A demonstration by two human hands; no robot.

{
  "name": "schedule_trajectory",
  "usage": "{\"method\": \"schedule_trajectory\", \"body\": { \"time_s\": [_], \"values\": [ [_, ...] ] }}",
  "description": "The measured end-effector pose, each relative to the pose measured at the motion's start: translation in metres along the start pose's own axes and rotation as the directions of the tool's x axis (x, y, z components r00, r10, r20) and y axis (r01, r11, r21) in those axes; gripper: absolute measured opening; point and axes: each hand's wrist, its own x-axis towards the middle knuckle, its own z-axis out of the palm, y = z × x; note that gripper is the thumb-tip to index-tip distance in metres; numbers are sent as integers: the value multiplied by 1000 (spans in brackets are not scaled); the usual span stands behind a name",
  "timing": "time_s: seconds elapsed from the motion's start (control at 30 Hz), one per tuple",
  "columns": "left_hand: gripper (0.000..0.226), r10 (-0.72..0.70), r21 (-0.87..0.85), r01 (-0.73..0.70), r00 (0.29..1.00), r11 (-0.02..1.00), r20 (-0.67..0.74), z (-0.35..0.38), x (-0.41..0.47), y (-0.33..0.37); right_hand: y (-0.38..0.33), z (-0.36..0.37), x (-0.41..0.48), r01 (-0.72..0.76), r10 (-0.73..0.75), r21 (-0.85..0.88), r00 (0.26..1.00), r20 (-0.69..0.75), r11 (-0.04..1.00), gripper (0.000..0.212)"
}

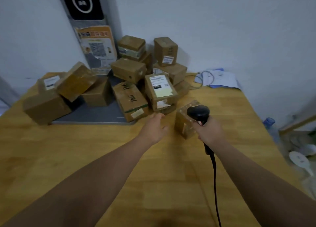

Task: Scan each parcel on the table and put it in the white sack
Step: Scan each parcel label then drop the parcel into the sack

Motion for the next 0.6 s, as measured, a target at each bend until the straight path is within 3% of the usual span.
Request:
{"method": "schedule_trajectory", "body": {
  "time_s": [0.1,0.3,0.47,0.6],
  "values": [
    [70,-19,120,13,999,993,44,27,34,25,19,-12,20,-64,64,17,998,-19,998,17],
    [126,-63,260,11,979,966,192,50,84,57,35,-27,48,-124,130,95,989,-67,988,20],
    [110,-114,146,86,975,986,192,56,91,44,43,-26,56,-259,281,358,960,-10,897,28],
    [94,-136,-207,144,989,968,50,44,63,10,35,-28,55,-343,327,492,937,123,800,28]
  ]
}}
